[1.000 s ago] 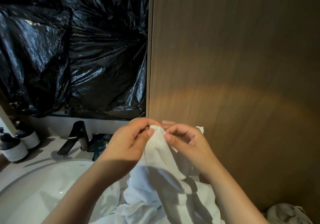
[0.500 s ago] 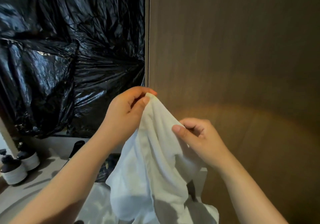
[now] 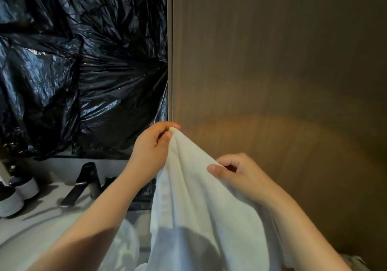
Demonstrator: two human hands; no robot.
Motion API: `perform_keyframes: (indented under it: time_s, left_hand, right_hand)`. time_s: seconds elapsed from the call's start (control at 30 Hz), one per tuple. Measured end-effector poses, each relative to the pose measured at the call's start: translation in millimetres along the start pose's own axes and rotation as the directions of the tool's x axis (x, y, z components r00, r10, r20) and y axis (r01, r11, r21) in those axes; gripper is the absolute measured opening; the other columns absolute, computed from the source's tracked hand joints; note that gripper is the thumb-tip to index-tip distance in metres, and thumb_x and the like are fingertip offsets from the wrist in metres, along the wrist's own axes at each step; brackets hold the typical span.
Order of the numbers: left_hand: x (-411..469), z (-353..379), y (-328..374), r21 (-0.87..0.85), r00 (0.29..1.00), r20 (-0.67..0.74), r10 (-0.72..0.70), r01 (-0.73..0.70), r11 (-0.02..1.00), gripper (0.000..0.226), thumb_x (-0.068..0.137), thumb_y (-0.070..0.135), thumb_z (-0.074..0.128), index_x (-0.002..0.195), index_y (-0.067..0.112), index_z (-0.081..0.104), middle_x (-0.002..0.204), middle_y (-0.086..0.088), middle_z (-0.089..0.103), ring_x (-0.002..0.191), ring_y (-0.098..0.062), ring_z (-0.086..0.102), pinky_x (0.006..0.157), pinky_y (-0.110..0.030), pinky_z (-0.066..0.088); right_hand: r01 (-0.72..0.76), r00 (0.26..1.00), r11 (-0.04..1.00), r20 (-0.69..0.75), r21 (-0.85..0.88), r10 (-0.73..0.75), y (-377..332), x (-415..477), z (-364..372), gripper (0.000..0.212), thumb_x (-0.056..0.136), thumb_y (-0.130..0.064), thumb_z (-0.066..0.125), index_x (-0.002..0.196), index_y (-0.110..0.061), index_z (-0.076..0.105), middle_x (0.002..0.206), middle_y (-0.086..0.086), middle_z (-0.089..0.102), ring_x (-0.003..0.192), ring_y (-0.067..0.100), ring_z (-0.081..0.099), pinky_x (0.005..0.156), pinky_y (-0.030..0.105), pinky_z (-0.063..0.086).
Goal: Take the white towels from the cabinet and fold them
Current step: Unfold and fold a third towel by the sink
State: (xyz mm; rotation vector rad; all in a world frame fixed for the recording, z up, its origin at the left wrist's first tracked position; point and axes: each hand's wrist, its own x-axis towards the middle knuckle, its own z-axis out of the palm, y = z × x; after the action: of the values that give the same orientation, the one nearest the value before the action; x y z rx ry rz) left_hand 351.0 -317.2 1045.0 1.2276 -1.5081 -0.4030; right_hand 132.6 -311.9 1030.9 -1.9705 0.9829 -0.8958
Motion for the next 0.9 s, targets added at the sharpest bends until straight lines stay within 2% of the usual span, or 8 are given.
perform_keyframes:
  time_s: [0.07,0.17,0.3,0.43,0.53,0.63,0.77,0.9]
  left_hand:
    - [-13.0,5.3,-20.6,0.036,0.999,0.037,-0.032,0.030,0.999,0.025,0.098,0.011,0.048,0.102,0.029,0.065,0.092,0.022,0.062,0.082,0.018,0.054,0.067,0.002,0.038]
    - [-24.5,8.7,-38.3,0.036,0.996,0.059,-0.062,0.060,0.998,0.024,0.097,0.012,0.050,0.102,0.031,0.065,0.091,0.020,0.063,0.080,0.015,0.056,0.066,0.001,0.039]
    - [-24.0,8.8,-48.0,0.016,0.997,0.044,-0.069,0.068,0.998,0.023,0.096,0.012,0.053,0.103,0.029,0.067,0.090,0.016,0.065,0.078,0.012,0.058,0.067,0.000,0.041]
    - [-18.8,9.6,-55.4,0.052,0.997,0.028,-0.067,0.065,0.997,0.023,0.097,0.017,0.052,0.102,0.035,0.066,0.088,0.010,0.067,0.078,-0.003,0.059,0.062,-0.003,0.043]
    - [-16.9,12.1,-61.2,0.074,0.997,0.005,-0.083,0.083,0.994,0.022,0.097,0.018,0.051,0.101,0.035,0.065,0.086,0.010,0.066,0.073,-0.001,0.059,0.058,-0.004,0.042]
    - [-18.3,13.4,-67.7,0.091,0.994,-0.024,-0.107,0.109,0.990,0.020,0.098,0.017,0.050,0.105,0.028,0.066,0.087,0.020,0.063,0.071,0.009,0.058,0.058,-0.004,0.039]
    - [-21.5,12.4,-80.7,0.111,0.989,-0.060,-0.139,0.145,0.983,0.022,0.098,0.013,0.049,0.103,0.028,0.064,0.086,0.025,0.059,0.072,0.014,0.056,0.059,-0.002,0.037]
    - [-22.9,14.7,-92.1,0.141,0.985,-0.063,-0.162,0.169,0.975,0.023,0.098,0.014,0.049,0.099,0.032,0.063,0.083,0.024,0.059,0.071,0.002,0.056,0.060,-0.016,0.039]
  right_hand:
    - [-0.058,0.997,0.994,0.040,-0.093,0.062,23.8,-12.7,8.0,0.047,0.096,-0.024,0.061,0.054,-0.020,0.043,0.055,-0.007,0.033,0.054,0.008,0.031,0.051,0.025,0.023]
    - [-0.089,0.996,0.983,-0.014,-0.158,0.088,49.1,-29.2,19.4,0.035,0.094,-0.023,0.064,0.062,-0.009,0.059,0.062,-0.006,0.046,0.060,0.006,0.042,0.059,0.021,0.032]
    - [-0.104,0.991,0.981,-0.099,-0.164,0.089,64.0,-40.7,30.8,0.029,0.092,-0.017,0.067,0.063,-0.019,0.062,0.069,-0.006,0.053,0.067,0.006,0.047,0.066,0.026,0.037]
    - [-0.193,0.980,0.975,-0.080,-0.112,0.184,75.8,-53.4,37.4,0.027,0.093,-0.021,0.066,0.068,-0.031,0.067,0.068,-0.018,0.062,0.066,-0.004,0.053,0.063,0.015,0.037]
    - [-0.219,0.974,0.963,-0.098,-0.160,0.205,83.8,-62.7,40.5,0.029,0.093,-0.023,0.065,0.067,-0.035,0.064,0.067,-0.015,0.059,0.066,-0.002,0.051,0.062,0.016,0.034]
    - [-0.253,0.966,0.945,-0.112,-0.209,0.234,88.3,-70.0,38.8,0.027,0.094,-0.025,0.063,0.067,-0.028,0.062,0.069,-0.009,0.055,0.064,0.003,0.047,0.062,0.022,0.035]
    - [-0.311,0.950,0.901,-0.078,-0.302,0.301,94.7,-80.9,31.6,0.034,0.095,-0.026,0.061,0.068,-0.005,0.060,0.072,0.007,0.054,0.068,0.013,0.048,0.063,0.030,0.034]
    - [-0.404,0.915,0.860,-0.154,-0.311,0.374,102.8,-93.0,28.9,0.018,0.093,-0.028,0.064,0.078,-0.018,0.065,0.082,-0.001,0.060,0.075,0.013,0.056,0.067,0.027,0.041]
